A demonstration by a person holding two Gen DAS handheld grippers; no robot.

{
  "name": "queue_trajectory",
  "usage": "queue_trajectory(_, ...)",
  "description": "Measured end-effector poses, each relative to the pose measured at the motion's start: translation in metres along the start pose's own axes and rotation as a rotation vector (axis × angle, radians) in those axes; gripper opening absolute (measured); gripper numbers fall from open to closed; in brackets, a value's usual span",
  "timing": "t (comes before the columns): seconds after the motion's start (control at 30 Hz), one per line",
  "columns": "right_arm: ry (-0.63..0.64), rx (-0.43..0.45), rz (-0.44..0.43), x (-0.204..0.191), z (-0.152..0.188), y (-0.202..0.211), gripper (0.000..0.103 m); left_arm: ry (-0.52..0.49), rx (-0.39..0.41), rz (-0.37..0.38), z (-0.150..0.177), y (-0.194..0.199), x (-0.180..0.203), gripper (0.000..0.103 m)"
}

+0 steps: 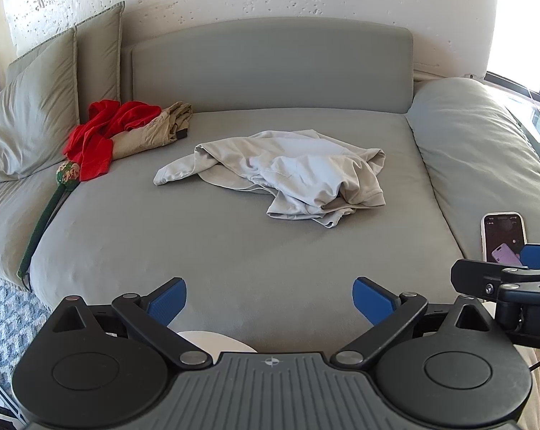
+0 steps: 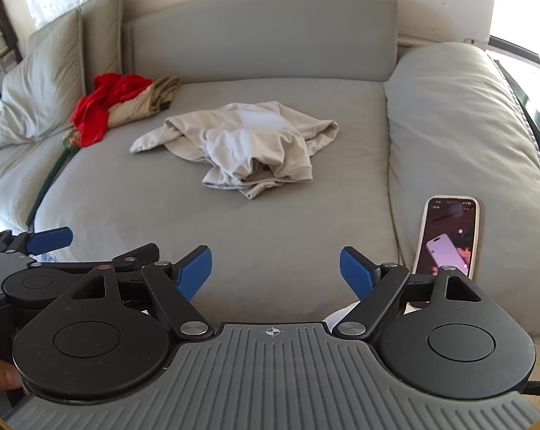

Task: Fold clothes
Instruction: 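Move both grippers toward the crumpled white T-shirt on the sofa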

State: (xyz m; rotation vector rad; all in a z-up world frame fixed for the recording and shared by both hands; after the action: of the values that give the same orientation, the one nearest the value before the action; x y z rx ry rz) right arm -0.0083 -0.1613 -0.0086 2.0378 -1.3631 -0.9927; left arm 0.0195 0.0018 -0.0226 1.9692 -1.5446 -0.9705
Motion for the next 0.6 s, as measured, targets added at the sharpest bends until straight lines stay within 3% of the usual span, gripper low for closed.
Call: queue_trajectory(0.6, -0.004, 0.004, 0.009, 0.0010, 0.0011, 0.0013, 0.084, -0.007, 0.039, -0.010, -0.0012, 0.0042, 0.0018, 0.099)
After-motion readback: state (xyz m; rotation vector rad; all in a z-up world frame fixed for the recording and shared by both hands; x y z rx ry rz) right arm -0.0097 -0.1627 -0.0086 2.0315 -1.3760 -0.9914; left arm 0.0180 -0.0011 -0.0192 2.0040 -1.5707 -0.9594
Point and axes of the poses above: each gripper's, at about its wrist camera, not at the fingertips, and y roughly against the way its jaws point, x to its right, z to its underside, the point moved 3 cm from there along -y, roughly the way its jaws point, and after that the axes turned 12 degrees about -z, right-handed, at the moved point
